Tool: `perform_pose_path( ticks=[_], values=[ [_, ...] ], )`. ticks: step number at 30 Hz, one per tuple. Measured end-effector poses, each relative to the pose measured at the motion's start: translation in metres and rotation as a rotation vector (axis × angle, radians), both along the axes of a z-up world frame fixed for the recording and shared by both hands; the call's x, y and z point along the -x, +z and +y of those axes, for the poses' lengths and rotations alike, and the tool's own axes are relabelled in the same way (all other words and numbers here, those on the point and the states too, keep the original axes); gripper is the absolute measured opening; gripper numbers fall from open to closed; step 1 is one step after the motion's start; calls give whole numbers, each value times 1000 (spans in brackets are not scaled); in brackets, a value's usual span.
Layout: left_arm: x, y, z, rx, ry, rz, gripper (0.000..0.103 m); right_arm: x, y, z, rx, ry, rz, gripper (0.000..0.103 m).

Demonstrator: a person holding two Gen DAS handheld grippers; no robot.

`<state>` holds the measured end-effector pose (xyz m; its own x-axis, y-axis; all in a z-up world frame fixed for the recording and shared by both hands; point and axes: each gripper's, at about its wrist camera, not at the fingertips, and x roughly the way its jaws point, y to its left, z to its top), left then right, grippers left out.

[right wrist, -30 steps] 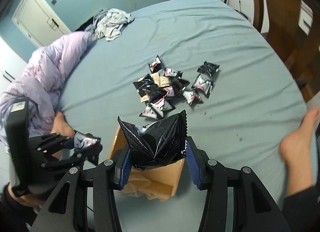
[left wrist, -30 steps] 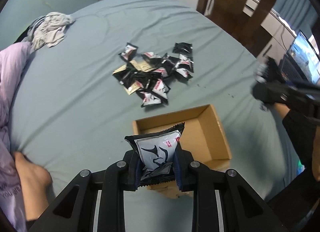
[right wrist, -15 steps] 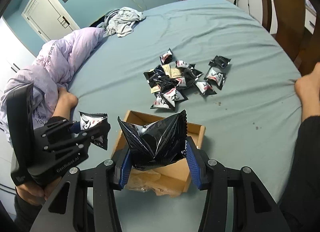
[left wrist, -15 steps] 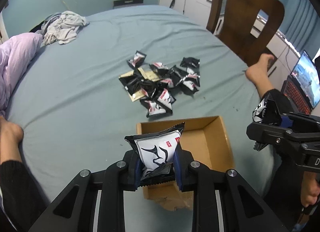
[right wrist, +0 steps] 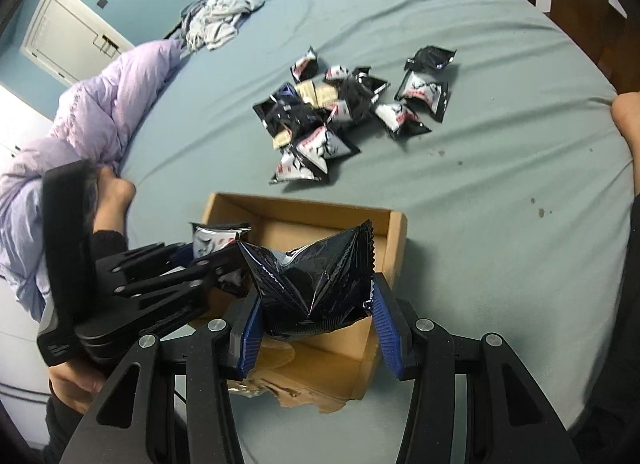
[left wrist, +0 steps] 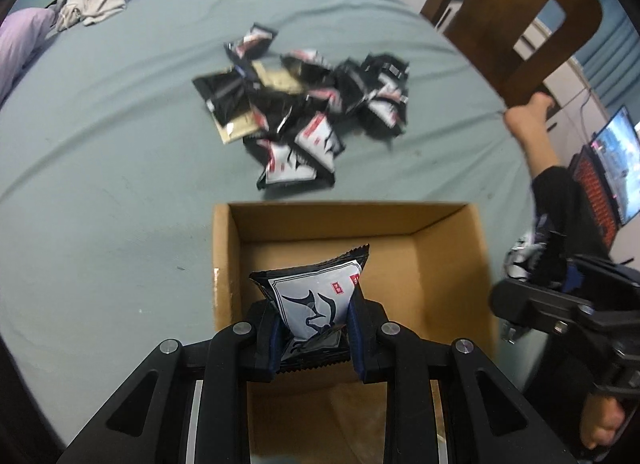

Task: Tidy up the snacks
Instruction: 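Move both held packets over the cardboard box and open both grippers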

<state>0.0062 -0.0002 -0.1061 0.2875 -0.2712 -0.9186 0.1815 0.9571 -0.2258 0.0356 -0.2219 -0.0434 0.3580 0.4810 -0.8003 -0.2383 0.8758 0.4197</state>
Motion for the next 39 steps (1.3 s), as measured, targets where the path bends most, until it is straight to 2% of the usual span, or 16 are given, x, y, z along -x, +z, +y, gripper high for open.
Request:
perform_pose_path(
  ticks=[2,5,9,11,13,15,16,17,18,19,23,26,30,34,39],
  values=[
    [-2,-7,-1,-8,-3,5,25,-3,-2,2,-4,-7,4,47],
    [-4,-4,-6,-27,-28,-35,26,-4,-9,9,-16,-16,14,47],
    [-8,-4,-1,10,-17,-57,28,-2,-16,18,17,-15,11,47],
    [-8,-3,3,58,-14,-72,37,-1,-19,19,19,-18,19,47],
    [-5,1,12,179,-13,-83,54,-3,-23,19,-4,-21,44,47],
    [0,6,20,233,-4,-103,62,-4,-25,16,-31,-22,61,47],
    [2,9,22,237,-8,-110,62,-3,-26,16,-38,-23,64,47],
    [4,12,24,234,-15,-117,62,-3,-26,16,-41,-25,66,47],
    [8,15,26,216,-19,-128,68,-3,-26,16,-40,-26,67,47],
    [12,20,29,182,-19,-148,69,-3,-26,17,-42,-26,68,47],
    [22,27,32,131,-60,-171,69,-8,-27,21,-72,-28,83,47],
    [27,33,43,19,-7,-198,75,-12,-31,26,-79,-27,99,47],
    [24,39,67,38,56,-200,75,-26,-37,42,-74,-7,138,47],
    [18,36,84,1,115,-204,75,-43,-43,68,-40,21,153,48],
    [18,37,92,43,140,-197,75,-65,-62,91,6,18,179,48]
  ],
)
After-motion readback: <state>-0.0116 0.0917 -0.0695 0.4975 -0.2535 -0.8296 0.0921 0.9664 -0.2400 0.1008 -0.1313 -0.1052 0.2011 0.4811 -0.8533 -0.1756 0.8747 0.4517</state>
